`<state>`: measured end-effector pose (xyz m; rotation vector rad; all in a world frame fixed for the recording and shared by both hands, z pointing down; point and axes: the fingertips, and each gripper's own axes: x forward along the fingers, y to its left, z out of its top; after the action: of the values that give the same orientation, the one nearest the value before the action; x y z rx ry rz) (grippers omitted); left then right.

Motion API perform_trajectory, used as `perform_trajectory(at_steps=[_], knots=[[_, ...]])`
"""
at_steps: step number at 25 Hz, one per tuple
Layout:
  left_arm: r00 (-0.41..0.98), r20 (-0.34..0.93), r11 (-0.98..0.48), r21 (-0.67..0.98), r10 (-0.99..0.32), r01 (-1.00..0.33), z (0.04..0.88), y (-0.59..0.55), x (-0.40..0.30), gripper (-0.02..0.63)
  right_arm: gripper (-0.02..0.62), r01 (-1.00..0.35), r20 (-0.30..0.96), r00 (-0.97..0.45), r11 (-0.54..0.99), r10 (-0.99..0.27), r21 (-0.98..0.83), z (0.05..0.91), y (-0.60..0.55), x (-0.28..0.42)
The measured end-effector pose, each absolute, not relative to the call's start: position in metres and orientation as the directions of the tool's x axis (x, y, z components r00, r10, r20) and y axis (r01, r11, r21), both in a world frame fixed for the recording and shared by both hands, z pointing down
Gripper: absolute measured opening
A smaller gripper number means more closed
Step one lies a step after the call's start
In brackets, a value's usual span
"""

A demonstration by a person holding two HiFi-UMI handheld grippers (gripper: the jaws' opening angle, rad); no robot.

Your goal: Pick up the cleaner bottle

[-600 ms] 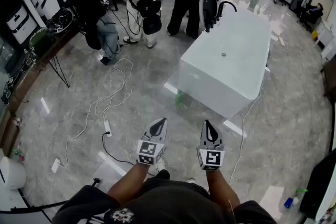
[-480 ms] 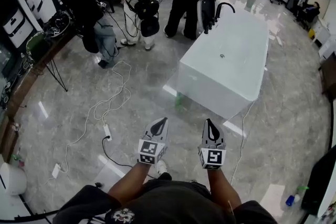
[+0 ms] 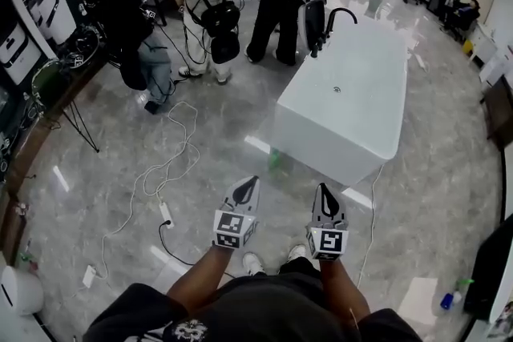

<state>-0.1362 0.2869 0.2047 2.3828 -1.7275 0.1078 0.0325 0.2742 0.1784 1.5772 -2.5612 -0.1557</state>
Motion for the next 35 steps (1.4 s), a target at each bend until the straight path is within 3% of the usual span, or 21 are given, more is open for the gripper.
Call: perform_trajectory(at_steps=[15, 35], knots=[[0.285, 0.210, -0.269, 0.102, -0.935, -0.958, 0.220, 0.200, -0.142, 0.006, 0.017, -0.859, 0.066, -0.490, 0.494, -0.869, 0.134, 0.190, 0.183, 0.020], [0.256, 0.271, -0.248, 0.062, -0.928, -0.967, 0.235, 0.025, -0.075, 0.006, 0.016, -0.840, 0.083, -0.538, 0.542, -0.839, 0.038, 0.216, 0.004, 0.066]])
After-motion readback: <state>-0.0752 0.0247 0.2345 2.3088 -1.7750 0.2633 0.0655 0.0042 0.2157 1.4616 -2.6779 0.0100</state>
